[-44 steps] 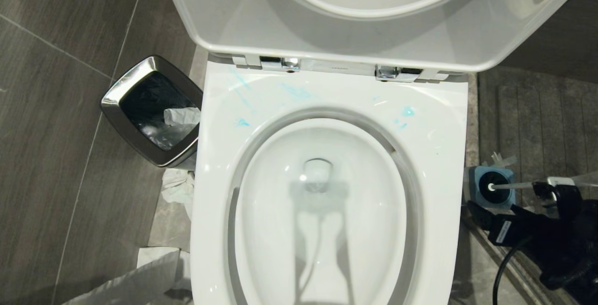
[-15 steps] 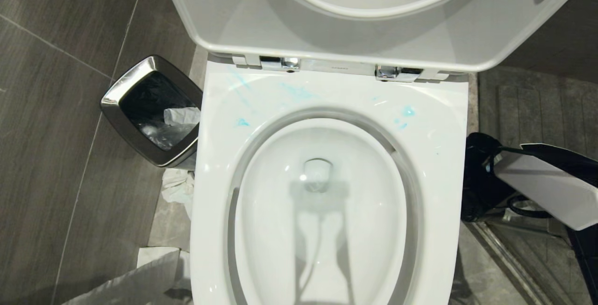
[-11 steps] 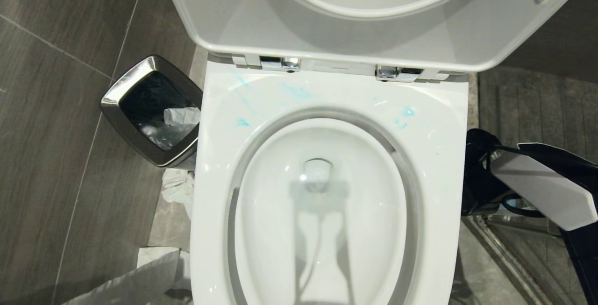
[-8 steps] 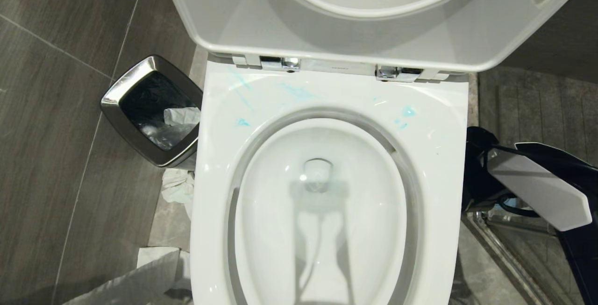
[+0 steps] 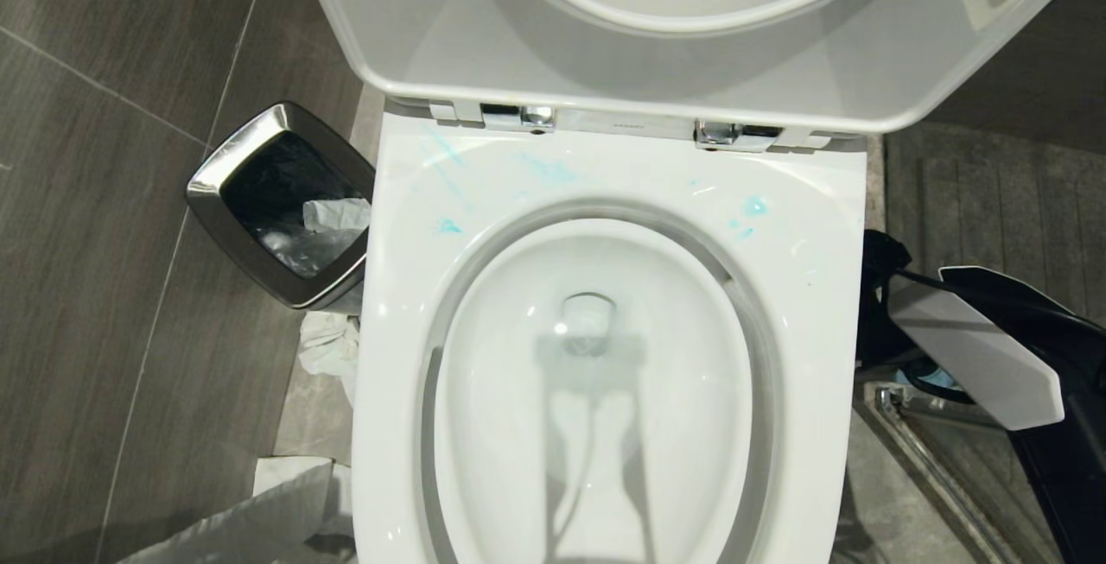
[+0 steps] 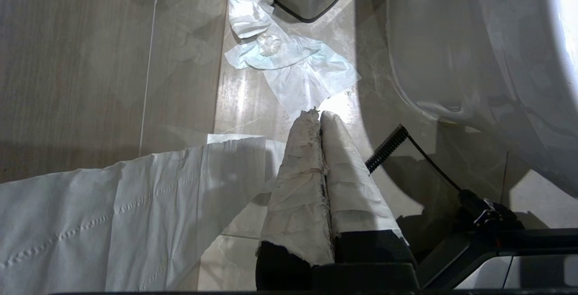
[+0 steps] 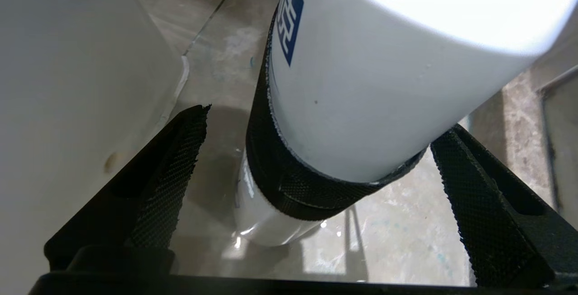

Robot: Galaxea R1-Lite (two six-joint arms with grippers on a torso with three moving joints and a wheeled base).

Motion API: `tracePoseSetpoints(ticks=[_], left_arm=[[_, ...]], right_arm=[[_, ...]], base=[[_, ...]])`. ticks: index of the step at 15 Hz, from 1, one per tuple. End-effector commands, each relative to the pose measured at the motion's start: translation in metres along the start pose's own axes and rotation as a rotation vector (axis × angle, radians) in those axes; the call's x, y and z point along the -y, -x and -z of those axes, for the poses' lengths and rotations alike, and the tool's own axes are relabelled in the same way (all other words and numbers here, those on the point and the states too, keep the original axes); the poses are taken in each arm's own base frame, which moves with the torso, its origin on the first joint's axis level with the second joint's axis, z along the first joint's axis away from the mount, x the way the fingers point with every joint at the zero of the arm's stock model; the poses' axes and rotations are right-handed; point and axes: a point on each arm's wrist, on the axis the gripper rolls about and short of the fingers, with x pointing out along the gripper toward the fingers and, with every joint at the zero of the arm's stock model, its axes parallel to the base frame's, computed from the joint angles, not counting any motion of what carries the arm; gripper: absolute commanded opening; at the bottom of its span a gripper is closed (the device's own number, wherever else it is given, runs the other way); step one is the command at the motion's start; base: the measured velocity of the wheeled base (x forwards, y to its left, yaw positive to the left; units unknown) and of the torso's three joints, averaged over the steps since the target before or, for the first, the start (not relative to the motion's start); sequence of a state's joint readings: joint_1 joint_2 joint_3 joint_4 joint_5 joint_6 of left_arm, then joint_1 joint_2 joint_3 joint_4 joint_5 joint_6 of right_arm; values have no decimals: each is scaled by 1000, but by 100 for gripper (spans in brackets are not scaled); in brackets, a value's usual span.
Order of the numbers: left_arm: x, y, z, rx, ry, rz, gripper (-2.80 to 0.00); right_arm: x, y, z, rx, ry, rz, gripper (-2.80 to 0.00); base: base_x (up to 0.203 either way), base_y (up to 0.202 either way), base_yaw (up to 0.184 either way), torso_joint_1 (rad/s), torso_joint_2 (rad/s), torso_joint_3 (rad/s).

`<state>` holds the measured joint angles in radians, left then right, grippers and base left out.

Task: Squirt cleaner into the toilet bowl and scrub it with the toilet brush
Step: Pour in the cleaning agent

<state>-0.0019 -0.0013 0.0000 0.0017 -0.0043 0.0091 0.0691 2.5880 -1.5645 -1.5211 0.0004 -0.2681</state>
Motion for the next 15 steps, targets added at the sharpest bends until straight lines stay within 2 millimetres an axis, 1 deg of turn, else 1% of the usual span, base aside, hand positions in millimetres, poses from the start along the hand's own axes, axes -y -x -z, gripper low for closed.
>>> tracePoseSetpoints(ticks=[1, 7, 11, 15], left_arm=[[0, 0, 0, -3, 0, 0, -280], [0, 0, 1, -4, 0, 2, -280], [0, 0, 0, -3, 0, 2, -280], [0, 0, 0, -3, 0, 0, -280]], right_arm=[[-1, -2, 4, 17, 11, 4, 0], [-2, -5, 11, 35, 50, 4, 0], [1, -14, 4, 88, 55, 23, 0], [2, -16, 3, 101, 58, 27, 0]], base=[[0, 0, 0, 0, 0, 0], [0, 0, 0, 0, 0, 0], [0, 0, 0, 0, 0, 0], [0, 0, 0, 0, 0, 0]])
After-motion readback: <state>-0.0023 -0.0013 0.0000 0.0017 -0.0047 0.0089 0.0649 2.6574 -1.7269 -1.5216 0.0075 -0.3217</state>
